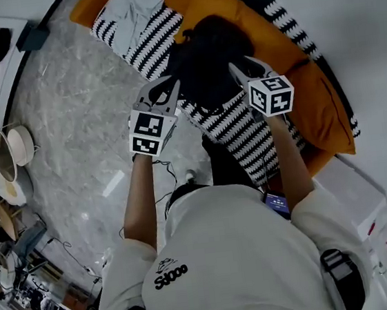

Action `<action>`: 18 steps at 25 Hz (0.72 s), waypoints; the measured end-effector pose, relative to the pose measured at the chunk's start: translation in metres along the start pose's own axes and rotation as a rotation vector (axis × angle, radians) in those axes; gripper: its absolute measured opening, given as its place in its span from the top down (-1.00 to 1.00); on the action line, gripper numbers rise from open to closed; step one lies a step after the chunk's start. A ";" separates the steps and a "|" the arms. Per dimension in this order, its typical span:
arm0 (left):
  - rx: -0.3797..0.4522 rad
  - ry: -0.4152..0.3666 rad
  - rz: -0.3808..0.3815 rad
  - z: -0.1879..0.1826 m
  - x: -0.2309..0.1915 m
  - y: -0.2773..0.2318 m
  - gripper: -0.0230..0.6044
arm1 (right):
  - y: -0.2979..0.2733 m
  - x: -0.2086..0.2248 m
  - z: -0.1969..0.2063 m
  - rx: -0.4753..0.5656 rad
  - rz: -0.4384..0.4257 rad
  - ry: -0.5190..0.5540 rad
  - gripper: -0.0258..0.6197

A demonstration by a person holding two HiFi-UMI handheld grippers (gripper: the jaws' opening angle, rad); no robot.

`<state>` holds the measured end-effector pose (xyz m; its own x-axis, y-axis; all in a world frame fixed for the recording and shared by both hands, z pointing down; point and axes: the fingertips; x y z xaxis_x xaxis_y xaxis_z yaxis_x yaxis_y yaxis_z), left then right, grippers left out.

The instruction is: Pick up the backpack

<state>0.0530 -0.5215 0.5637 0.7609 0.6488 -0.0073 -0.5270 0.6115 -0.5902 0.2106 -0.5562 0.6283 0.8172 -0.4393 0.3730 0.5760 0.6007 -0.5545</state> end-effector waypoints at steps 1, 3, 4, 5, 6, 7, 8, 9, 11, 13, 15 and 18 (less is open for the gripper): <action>-0.009 0.004 -0.001 0.003 -0.001 -0.004 0.80 | -0.007 0.003 0.004 -0.014 -0.010 -0.005 0.38; -0.031 0.013 -0.005 0.012 -0.003 -0.011 0.80 | -0.019 0.005 0.015 -0.045 -0.035 -0.019 0.36; -0.040 0.019 -0.008 0.016 -0.003 -0.016 0.80 | -0.025 0.008 0.021 -0.057 -0.044 -0.029 0.34; -0.046 0.025 -0.011 0.019 -0.004 -0.020 0.80 | -0.030 0.011 0.027 -0.066 -0.049 -0.041 0.33; -0.051 0.030 -0.015 0.021 -0.005 -0.025 0.80 | -0.036 0.015 0.032 -0.073 -0.052 -0.054 0.32; -0.056 0.031 -0.018 0.023 -0.006 -0.030 0.80 | -0.041 0.019 0.036 -0.080 -0.054 -0.065 0.30; -0.060 0.028 -0.022 0.025 -0.006 -0.035 0.80 | -0.047 0.023 0.040 -0.087 -0.055 -0.072 0.29; -0.064 0.022 -0.023 0.026 -0.006 -0.040 0.80 | -0.051 0.026 0.043 -0.096 -0.057 -0.074 0.28; -0.072 0.011 -0.020 0.028 -0.003 -0.048 0.80 | -0.060 0.031 0.052 -0.117 -0.059 -0.072 0.26; -0.079 0.009 -0.011 0.032 0.002 -0.054 0.80 | -0.067 0.035 0.061 -0.135 -0.059 -0.084 0.25; -0.087 0.015 -0.002 0.037 0.006 -0.059 0.80 | -0.076 0.040 0.072 -0.147 -0.060 -0.123 0.25; -0.106 0.032 0.002 0.051 0.007 -0.065 0.80 | -0.094 0.043 0.087 -0.159 -0.079 -0.213 0.23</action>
<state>0.0735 -0.5343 0.6430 0.7729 0.6336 -0.0334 -0.4866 0.5581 -0.6722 0.1938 -0.5731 0.7615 0.7653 -0.3205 0.5581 0.6415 0.4505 -0.6209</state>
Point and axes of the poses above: the fingertips, and each gripper's own axes: y backward along the fingers, x to its right, z out of its underside, and after that the axes turned 3 degrees about -z, right-handed
